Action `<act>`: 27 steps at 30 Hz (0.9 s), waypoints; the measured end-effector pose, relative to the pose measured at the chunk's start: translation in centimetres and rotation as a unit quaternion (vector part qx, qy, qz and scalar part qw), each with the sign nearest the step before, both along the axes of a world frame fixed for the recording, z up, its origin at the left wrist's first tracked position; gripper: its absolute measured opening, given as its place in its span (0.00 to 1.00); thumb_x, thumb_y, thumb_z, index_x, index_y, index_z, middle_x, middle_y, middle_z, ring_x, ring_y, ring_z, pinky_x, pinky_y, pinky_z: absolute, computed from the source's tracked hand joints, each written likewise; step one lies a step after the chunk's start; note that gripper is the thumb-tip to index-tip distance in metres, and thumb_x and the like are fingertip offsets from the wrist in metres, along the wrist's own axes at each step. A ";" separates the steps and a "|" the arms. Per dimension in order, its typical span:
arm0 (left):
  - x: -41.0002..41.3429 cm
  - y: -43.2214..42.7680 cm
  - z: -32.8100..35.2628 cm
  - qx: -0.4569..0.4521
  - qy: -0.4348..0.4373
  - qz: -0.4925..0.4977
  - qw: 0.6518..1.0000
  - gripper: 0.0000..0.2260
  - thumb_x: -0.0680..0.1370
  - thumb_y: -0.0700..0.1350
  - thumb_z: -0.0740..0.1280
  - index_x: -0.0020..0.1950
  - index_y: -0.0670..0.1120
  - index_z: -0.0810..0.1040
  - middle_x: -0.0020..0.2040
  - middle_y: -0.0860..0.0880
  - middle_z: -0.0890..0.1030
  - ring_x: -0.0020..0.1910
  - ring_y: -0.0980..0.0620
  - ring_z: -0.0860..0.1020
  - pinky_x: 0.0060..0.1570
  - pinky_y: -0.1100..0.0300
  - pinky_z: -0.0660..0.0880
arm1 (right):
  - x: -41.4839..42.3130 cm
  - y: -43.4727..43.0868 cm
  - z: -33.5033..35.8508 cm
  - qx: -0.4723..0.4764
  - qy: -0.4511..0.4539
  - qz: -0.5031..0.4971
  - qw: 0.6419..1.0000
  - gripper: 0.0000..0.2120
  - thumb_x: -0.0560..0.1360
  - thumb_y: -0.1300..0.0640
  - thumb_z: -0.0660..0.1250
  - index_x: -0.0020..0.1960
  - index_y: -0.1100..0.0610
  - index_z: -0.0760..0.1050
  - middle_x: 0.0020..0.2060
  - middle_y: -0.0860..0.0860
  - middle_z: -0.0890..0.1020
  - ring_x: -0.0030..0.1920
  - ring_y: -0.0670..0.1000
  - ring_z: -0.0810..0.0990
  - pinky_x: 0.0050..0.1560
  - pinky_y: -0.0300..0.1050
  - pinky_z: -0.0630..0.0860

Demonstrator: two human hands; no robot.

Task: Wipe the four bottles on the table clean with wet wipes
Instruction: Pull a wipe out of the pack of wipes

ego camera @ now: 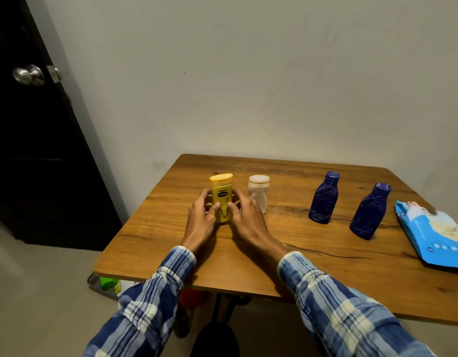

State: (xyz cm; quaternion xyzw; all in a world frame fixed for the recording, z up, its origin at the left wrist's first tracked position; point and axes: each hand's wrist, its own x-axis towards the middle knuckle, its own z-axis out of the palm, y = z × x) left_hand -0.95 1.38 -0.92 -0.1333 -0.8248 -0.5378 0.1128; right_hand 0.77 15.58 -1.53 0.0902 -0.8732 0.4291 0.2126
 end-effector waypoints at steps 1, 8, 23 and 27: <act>0.1 0.4 0.1 0.002 0.005 -0.008 1.000 0.17 0.82 0.39 0.65 0.71 0.44 0.71 0.65 0.45 0.79 0.61 0.51 0.77 0.49 0.65 0.77 | 0.3 0.6 0.0 -0.005 0.005 0.000 1.000 0.20 0.83 0.60 0.61 0.74 0.54 0.67 0.62 0.50 0.80 0.54 0.42 0.78 0.48 0.31 0.77; 2.6 5.2 0.9 0.021 0.029 -0.091 0.995 0.15 0.82 0.38 0.65 0.67 0.48 0.72 0.61 0.52 0.79 0.56 0.60 0.78 0.50 0.64 0.80 | 4.3 6.0 0.6 -0.033 0.032 -0.026 0.999 0.20 0.82 0.59 0.63 0.74 0.52 0.68 0.63 0.45 0.78 0.59 0.42 0.77 0.55 0.33 0.77; 7.0 15.9 -1.3 0.064 -0.037 -0.213 0.974 0.17 0.82 0.40 0.65 0.71 0.50 0.72 0.65 0.50 0.79 0.64 0.55 0.77 0.58 0.56 0.79 | 11.6 16.6 -0.8 -0.053 -0.001 -0.100 0.994 0.13 0.82 0.58 0.63 0.66 0.53 0.74 0.57 0.45 0.81 0.56 0.39 0.80 0.50 0.33 0.78; 7.5 17.2 -1.6 0.057 -0.032 -0.219 0.974 0.17 0.82 0.39 0.66 0.70 0.50 0.73 0.64 0.51 0.80 0.62 0.57 0.79 0.53 0.63 0.80 | 12.5 17.9 -1.1 -0.057 -0.016 -0.111 0.992 0.14 0.82 0.57 0.64 0.67 0.52 0.73 0.58 0.45 0.81 0.52 0.34 0.78 0.48 0.27 0.76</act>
